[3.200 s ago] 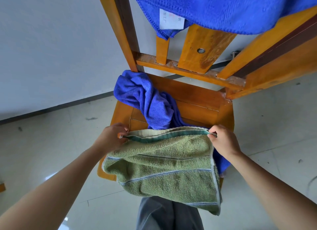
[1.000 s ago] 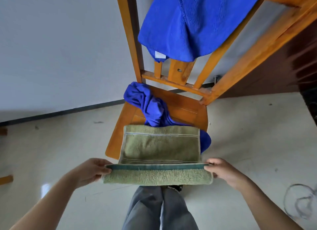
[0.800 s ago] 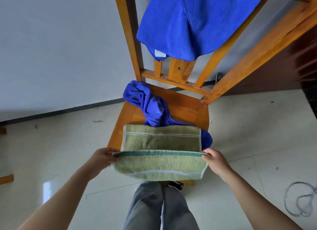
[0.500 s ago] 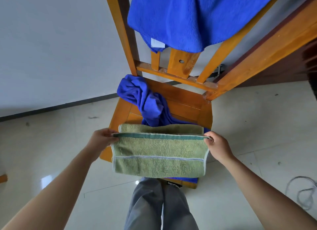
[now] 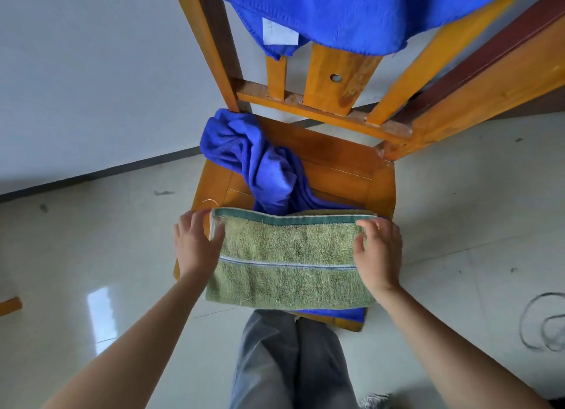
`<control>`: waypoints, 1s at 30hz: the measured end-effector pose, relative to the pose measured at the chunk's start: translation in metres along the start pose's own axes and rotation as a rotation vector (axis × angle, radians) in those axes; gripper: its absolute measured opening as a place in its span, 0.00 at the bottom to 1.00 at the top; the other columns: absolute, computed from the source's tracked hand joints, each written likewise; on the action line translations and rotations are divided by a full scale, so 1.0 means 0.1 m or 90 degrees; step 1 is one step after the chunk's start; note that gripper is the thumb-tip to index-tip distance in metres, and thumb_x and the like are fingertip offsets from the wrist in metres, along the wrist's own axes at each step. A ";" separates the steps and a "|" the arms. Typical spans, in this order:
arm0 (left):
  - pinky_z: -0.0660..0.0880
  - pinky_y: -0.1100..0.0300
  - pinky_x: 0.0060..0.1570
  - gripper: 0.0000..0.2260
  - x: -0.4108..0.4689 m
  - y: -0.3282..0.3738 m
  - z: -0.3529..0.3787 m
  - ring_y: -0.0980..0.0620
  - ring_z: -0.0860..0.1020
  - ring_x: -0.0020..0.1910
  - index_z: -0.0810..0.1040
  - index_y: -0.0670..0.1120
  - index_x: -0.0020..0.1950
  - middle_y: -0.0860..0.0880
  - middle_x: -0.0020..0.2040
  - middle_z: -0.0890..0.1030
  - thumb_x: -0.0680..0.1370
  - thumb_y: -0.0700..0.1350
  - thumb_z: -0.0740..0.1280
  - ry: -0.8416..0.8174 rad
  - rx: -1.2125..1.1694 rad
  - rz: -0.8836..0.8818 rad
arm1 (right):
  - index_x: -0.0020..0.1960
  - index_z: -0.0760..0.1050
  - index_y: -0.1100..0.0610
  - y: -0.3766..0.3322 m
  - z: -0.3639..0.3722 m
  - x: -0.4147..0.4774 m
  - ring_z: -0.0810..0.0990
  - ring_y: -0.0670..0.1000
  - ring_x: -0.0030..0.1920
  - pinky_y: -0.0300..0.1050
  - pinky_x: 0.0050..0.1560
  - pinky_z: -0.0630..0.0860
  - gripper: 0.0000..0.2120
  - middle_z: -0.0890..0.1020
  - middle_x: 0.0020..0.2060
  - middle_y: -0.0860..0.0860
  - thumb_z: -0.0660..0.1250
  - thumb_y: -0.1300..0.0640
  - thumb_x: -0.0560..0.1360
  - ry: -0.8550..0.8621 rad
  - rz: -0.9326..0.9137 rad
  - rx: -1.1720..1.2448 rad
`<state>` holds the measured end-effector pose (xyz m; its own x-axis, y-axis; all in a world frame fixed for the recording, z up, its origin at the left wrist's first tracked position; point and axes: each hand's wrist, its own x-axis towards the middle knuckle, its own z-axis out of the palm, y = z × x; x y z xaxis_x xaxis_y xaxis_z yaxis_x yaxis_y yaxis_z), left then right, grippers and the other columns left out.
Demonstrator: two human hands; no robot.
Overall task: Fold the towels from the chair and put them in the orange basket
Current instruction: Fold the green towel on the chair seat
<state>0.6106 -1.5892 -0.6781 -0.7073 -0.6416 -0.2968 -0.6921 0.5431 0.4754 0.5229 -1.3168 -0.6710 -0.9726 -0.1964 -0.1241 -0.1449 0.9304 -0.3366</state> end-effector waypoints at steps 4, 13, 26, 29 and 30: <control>0.76 0.43 0.46 0.20 -0.46 0.06 0.11 0.40 0.71 0.58 0.72 0.50 0.58 0.39 0.60 0.77 0.68 0.51 0.67 -0.164 0.243 0.259 | 0.49 0.79 0.60 -0.03 0.11 -0.32 0.81 0.56 0.44 0.48 0.40 0.79 0.11 0.80 0.42 0.55 0.71 0.68 0.67 -0.215 -0.105 0.022; 0.57 0.47 0.70 0.25 -0.49 0.08 -0.04 0.45 0.52 0.75 0.57 0.54 0.75 0.47 0.77 0.52 0.79 0.50 0.60 -0.338 0.346 0.085 | 0.66 0.69 0.62 0.49 -0.01 -0.41 0.69 0.62 0.64 0.52 0.59 0.69 0.22 0.74 0.62 0.63 0.66 0.61 0.74 -0.168 0.394 0.100; 0.55 0.53 0.71 0.25 -1.27 0.06 0.10 0.49 0.49 0.76 0.53 0.52 0.76 0.50 0.78 0.47 0.80 0.50 0.57 -0.448 0.328 0.122 | 0.41 0.77 0.61 0.45 -0.06 -0.71 0.76 0.54 0.42 0.43 0.42 0.68 0.02 0.79 0.39 0.58 0.68 0.63 0.73 -0.305 0.530 0.447; 0.54 0.52 0.71 0.27 -1.39 0.06 0.21 0.49 0.46 0.76 0.49 0.53 0.77 0.50 0.78 0.44 0.80 0.50 0.55 -0.503 0.361 0.117 | 0.40 0.77 0.69 0.45 -0.07 -0.75 0.72 0.52 0.38 0.43 0.36 0.64 0.08 0.76 0.35 0.57 0.69 0.63 0.72 -0.253 0.558 0.451; 0.54 0.52 0.72 0.27 -1.41 0.05 0.23 0.48 0.45 0.76 0.48 0.53 0.77 0.50 0.78 0.44 0.80 0.50 0.55 -0.516 0.370 0.118 | 0.39 0.76 0.69 0.42 -0.09 -0.76 0.70 0.52 0.37 0.43 0.33 0.62 0.09 0.74 0.33 0.57 0.69 0.63 0.72 -0.231 0.562 0.453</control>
<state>0.7035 -1.4833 -0.6527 -0.5453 -0.0769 -0.8347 -0.3723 0.9144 0.1589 0.5889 -1.2599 -0.6672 -0.5600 0.2433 -0.7919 0.7944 0.4291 -0.4299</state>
